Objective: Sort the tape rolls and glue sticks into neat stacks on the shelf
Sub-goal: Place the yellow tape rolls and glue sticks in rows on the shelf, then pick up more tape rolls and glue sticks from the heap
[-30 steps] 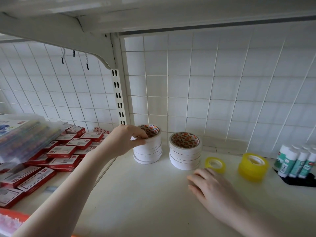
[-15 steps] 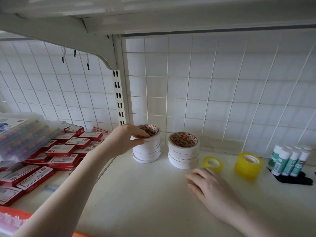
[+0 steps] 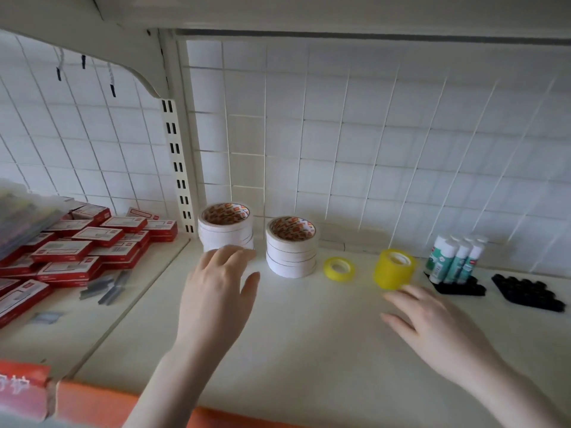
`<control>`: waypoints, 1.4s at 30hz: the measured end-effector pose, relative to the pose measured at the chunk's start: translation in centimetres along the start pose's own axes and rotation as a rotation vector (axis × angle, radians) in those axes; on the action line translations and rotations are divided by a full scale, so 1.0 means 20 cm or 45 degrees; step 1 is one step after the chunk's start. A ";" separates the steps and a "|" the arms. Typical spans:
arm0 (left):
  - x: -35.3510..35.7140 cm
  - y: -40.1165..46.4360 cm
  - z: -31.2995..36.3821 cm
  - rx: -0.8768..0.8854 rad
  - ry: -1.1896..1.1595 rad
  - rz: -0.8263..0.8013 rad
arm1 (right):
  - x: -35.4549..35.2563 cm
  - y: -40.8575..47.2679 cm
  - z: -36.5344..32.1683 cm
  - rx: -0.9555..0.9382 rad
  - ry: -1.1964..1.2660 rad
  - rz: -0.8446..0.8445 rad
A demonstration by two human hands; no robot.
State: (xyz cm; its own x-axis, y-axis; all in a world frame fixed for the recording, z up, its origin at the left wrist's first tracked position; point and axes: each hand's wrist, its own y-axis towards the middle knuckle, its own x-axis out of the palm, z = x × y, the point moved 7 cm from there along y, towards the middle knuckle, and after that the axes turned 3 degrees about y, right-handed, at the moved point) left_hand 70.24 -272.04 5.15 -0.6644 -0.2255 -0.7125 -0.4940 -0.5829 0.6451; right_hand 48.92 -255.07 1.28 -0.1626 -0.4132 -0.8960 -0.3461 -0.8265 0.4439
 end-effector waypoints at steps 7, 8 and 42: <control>0.18 -0.17 0.50 -0.056 0.003 -0.151 | -0.18 -0.38 0.54 0.365 0.043 0.034; 0.22 -0.20 0.59 -0.066 -0.005 -0.162 | -0.21 -0.44 0.64 0.400 0.050 0.052; 0.92 -0.40 3.07 -0.036 -0.334 -0.358 | -0.99 -1.70 2.82 0.812 -0.059 0.544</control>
State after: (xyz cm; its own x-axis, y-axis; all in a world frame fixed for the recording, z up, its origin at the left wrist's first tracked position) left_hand 27.60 -223.69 3.91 -0.6280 0.1515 -0.7633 -0.6639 -0.6160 0.4239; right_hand 11.82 -197.36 3.46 -0.4359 -0.6189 -0.6534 -0.7078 -0.2126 0.6736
